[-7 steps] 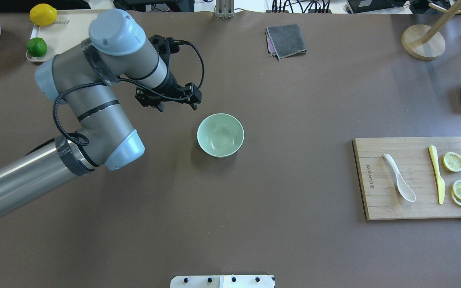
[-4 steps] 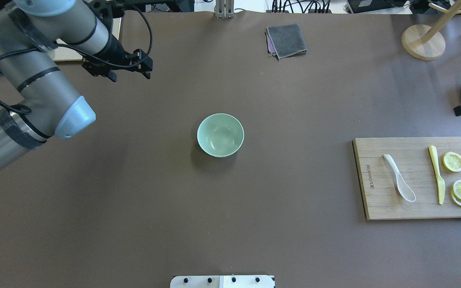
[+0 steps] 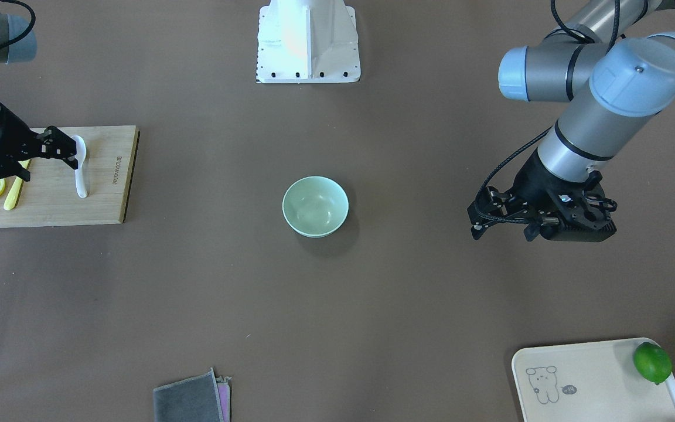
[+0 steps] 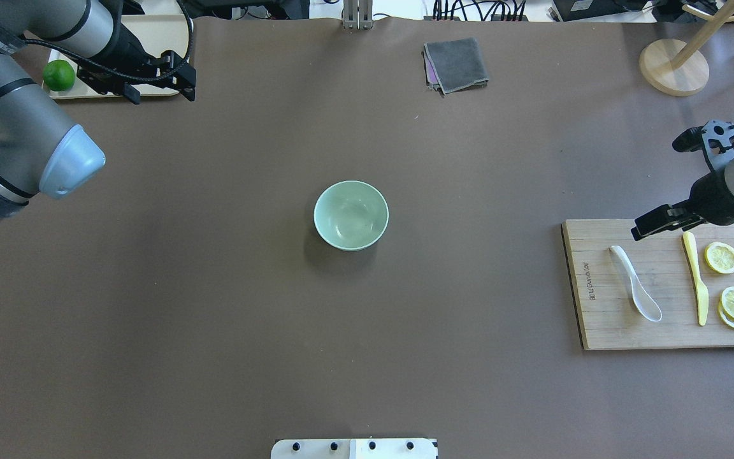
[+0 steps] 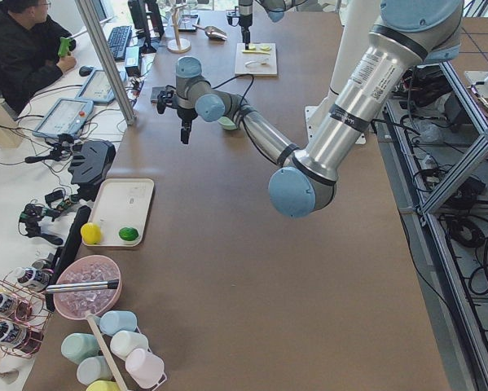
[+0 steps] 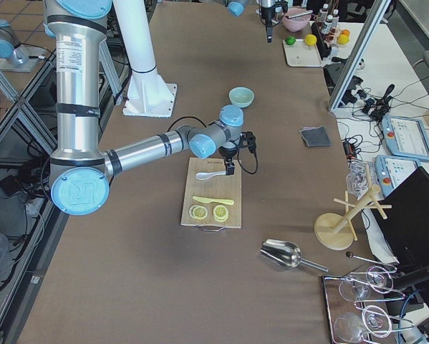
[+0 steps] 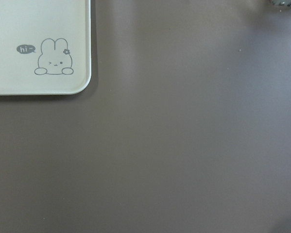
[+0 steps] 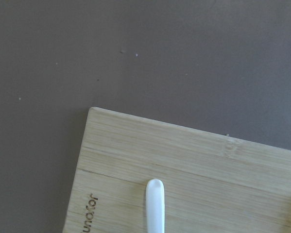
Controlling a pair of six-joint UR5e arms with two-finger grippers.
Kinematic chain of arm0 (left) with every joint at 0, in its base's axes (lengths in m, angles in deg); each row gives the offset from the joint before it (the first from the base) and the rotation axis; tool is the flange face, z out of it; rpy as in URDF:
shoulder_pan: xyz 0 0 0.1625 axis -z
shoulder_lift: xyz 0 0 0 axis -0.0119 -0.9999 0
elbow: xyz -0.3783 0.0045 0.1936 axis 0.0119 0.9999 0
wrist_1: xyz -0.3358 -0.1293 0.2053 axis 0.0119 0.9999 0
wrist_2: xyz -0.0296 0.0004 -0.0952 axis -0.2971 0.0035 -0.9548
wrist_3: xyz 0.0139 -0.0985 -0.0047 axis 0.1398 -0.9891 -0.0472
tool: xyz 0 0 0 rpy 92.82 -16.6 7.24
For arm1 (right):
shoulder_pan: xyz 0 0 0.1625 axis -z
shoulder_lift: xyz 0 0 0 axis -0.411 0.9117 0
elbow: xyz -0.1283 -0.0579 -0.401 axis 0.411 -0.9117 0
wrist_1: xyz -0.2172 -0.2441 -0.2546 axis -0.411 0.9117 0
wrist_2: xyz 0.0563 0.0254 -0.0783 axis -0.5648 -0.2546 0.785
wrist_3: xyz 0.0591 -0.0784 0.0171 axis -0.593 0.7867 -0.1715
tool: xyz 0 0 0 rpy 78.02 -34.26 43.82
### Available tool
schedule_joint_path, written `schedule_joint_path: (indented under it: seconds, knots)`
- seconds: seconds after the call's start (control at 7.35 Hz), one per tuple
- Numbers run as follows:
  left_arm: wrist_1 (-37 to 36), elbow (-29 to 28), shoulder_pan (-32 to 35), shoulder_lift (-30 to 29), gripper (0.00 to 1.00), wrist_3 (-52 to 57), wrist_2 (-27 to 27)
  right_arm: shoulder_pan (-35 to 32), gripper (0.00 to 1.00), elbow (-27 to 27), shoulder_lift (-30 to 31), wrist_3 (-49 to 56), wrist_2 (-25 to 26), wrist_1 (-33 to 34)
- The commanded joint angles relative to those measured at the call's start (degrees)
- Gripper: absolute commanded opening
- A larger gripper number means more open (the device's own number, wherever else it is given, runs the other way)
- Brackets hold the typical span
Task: Place spoon in bowl
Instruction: 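Lower the right gripper onto the white spoon handle and grasp it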
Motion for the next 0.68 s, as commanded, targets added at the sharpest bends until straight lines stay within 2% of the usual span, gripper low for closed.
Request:
schedule_joint_path:
  seconds: [0.0, 0.14, 0.27, 0.41, 0.54]
  knots:
    - [0.00, 0.02, 0.17, 0.01, 0.98, 0.15, -0.20, 2.57, 0.99, -4.87, -0.79, 0.04, 0.00, -4.81]
    - [0.00, 0.02, 0.17, 0.10, 0.98, 0.15, -0.20, 3.45, 0.99, -6.81, -1.06, -0.05, 0.17, -7.11]
    - [0.08, 0.02, 0.17, 0.01, 0.98, 0.23, -0.20, 3.63, 0.92, -8.05, -1.58, -0.05, 0.35, -7.22]
    - [0.08, 0.02, 0.25, 0.01, 0.98, 0.24, -0.89, 3.72, 0.83, -8.06, -1.67, -0.05, 0.61, -7.22]
    - [0.08, 0.11, 0.26, 0.01, 0.98, 0.32, -1.51, 3.72, 0.68, -7.98, -1.59, -0.05, 0.44, -7.13]
